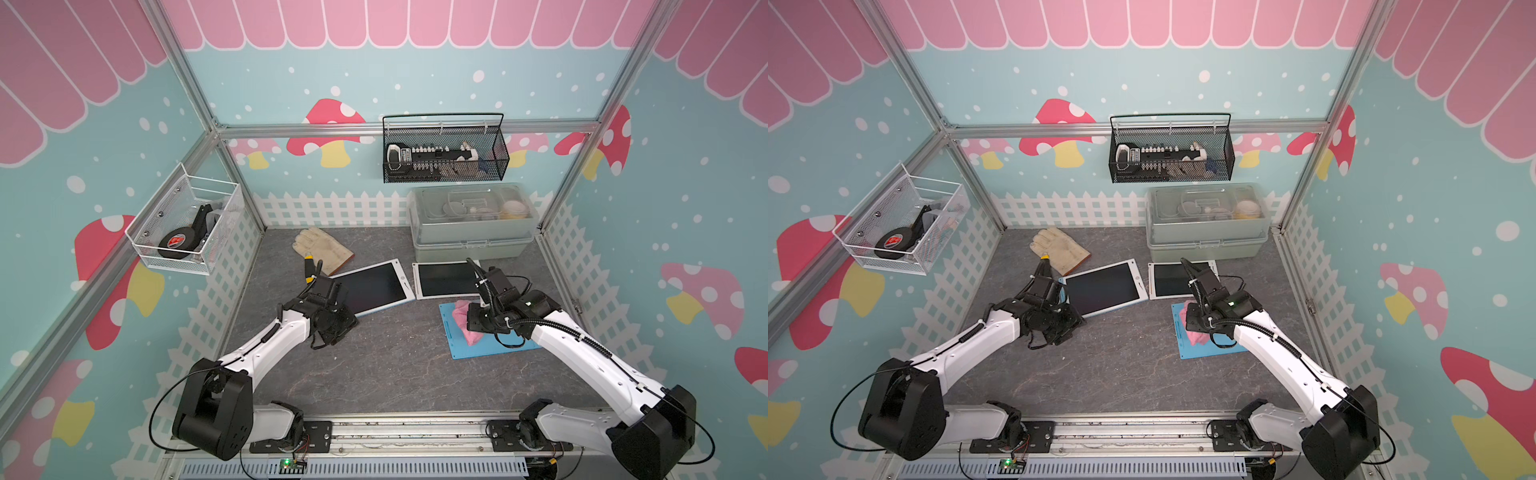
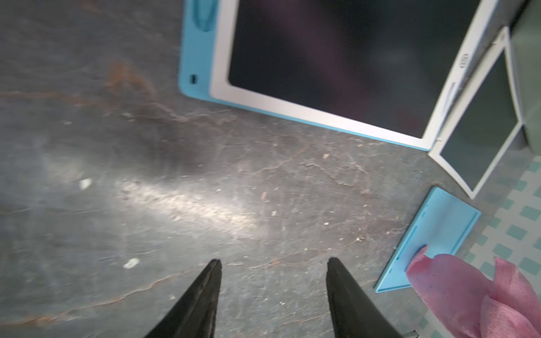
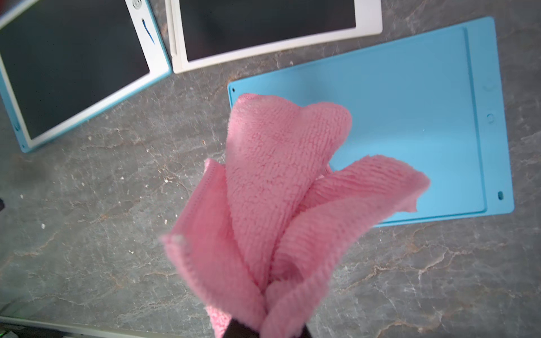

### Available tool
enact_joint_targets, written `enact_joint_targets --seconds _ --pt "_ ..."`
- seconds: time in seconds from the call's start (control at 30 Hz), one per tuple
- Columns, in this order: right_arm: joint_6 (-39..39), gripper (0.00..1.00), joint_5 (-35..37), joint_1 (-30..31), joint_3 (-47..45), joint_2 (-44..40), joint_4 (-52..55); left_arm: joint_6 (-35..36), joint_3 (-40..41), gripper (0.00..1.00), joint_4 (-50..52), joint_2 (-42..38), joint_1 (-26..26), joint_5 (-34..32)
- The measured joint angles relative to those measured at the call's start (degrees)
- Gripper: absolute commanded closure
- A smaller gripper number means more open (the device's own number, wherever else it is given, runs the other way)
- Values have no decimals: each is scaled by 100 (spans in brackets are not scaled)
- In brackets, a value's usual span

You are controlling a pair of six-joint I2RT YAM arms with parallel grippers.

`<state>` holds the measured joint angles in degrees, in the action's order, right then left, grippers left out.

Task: Wipe the drawing tablet
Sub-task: Place the cleaning item at the center of the board.

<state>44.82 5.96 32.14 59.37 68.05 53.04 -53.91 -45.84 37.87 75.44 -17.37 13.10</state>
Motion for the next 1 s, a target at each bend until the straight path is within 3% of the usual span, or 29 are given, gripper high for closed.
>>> enact_joint_targets --seconds 0.13,0.33,0.5,0.6,0.7,0.77,1.0 --pt "562 100 236 339 -181 -236 584 63 197 42 98 -205 85 7" --pt "1202 100 304 389 -1032 -754 1064 81 210 43 98 -219 85 9" --pt "1480 100 90 243 -1773 -291 761 122 208 43 101 -197 85 7" --pt "1596 89 -26 -59 -2081 28 413 149 188 42 120 -173 105 -4" --pt "1624 67 -70 -321 -2155 214 271 179 131 42 175 -173 151 -4" --pt "1655 58 -33 -361 -2138 181 273 192 70 42 245 -173 199 -4" --pt "1456 43 588 -354 -1106 -481 785 365 -133 41 466 -186 684 26"
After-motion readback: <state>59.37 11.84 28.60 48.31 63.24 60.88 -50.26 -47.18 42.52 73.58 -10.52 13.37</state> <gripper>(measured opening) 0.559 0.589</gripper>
